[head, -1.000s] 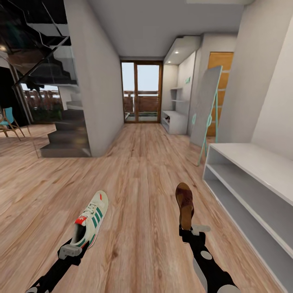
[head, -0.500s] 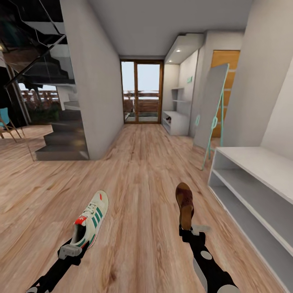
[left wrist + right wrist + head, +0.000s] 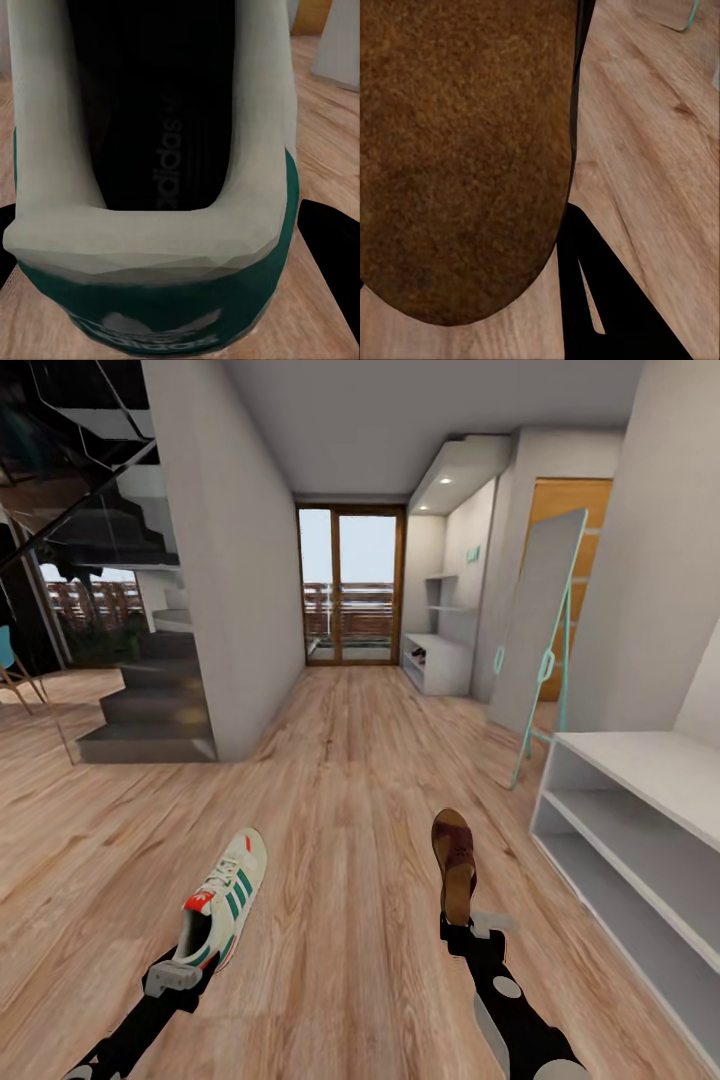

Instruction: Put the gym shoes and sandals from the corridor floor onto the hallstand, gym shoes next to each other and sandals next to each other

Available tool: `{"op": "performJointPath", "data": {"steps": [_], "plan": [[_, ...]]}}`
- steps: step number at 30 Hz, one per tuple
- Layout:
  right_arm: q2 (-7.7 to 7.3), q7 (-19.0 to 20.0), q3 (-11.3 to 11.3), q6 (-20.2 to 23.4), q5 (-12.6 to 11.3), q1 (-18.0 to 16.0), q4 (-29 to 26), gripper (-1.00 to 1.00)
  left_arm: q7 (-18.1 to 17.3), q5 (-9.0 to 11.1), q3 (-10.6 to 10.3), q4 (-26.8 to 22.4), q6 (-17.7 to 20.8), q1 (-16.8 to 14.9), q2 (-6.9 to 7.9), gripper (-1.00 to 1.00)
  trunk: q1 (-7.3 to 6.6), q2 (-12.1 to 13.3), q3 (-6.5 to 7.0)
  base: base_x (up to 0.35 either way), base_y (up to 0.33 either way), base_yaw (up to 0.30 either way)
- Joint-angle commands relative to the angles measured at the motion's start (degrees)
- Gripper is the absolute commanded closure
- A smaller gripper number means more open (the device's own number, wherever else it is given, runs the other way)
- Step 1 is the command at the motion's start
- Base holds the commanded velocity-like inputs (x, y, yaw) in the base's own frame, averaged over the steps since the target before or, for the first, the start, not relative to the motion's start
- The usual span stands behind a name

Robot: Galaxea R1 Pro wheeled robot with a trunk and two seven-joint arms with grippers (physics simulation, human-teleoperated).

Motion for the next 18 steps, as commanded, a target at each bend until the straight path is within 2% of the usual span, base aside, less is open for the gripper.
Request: {"op": "performJointPath", "data": {"steps": [1,5,18], "plan": [[0.07,-0.1,-0.3,-0.1,0.4,0.0,0.0,1.0,-0.3,0.7,-0.3,0.1,-0.1,0.0,0.02,1.0,0.02,0.0,-0.06,0.343,0.108,0.0],[0.08,-0.1,-0.3,-0.1,0.4,0.0,0.0,1.0,-0.3,0.7,-0.3,0.1,-0.1,0.0,0.01,1.0,0.02,0.0,-0.06,0.343,0.082,0.0],[0.08,-0.1,-0.3,-0.1,0.4,0.0,0.0,1.0,-0.3,0.7,-0.3,0.1,-0.1,0.0,-0.07,1.0,0.02,0.0,-0.06,0.343,0.003,0.0]]}}
